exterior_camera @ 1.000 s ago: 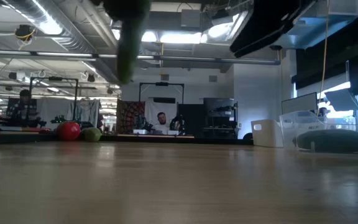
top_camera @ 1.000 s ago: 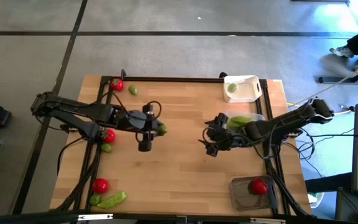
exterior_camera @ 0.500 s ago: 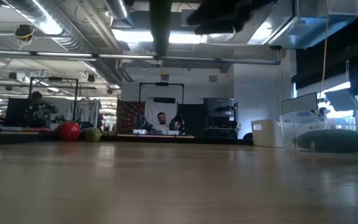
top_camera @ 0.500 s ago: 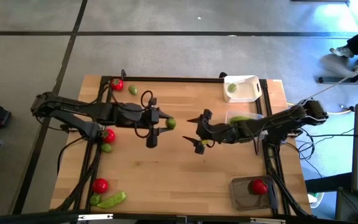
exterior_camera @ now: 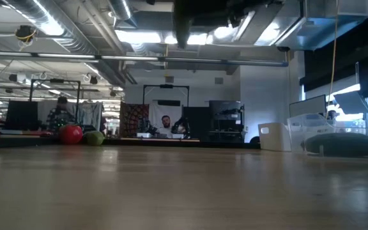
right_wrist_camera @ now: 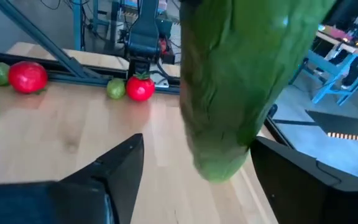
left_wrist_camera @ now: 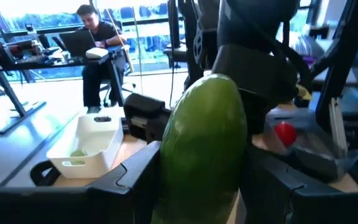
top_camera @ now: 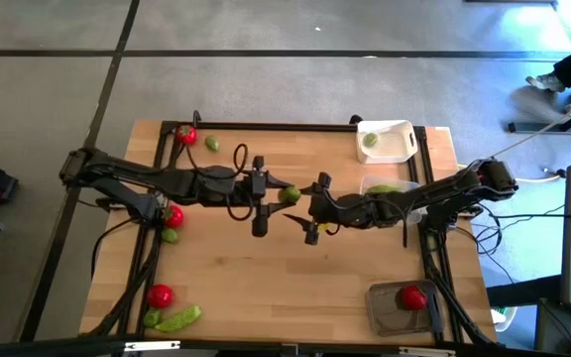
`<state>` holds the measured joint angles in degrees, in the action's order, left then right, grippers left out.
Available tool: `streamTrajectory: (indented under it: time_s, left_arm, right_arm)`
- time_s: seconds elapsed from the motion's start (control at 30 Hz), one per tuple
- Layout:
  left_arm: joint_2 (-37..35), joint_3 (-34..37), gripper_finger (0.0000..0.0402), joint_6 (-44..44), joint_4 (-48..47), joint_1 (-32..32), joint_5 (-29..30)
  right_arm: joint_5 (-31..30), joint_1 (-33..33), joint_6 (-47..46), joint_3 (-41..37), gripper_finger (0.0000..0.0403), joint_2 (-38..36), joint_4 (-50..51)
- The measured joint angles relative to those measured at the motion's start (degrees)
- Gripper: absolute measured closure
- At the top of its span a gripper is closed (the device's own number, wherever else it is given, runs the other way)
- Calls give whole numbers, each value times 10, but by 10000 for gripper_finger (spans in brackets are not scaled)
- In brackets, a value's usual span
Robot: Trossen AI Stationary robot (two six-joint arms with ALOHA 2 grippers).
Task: Sort produce into baskets
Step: Put the bottom cucumber into the transparent bin
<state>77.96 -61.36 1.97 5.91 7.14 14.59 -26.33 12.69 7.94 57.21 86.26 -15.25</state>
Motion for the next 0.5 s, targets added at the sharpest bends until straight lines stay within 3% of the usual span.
streamTrajectory:
  time_s: [0.2,0.37,0.5]
  left_arm:
    - [8,0,219,-21,4,2,-37]
    - [7,0,219,-17,11,4,-45]
    - [7,0,219,-8,21,5,-46]
  right_arm:
    - [-34,1,28,3,144,-1,-30]
    - [29,0,32,2,159,-2,-59]
    - [30,0,32,2,191,1,-62]
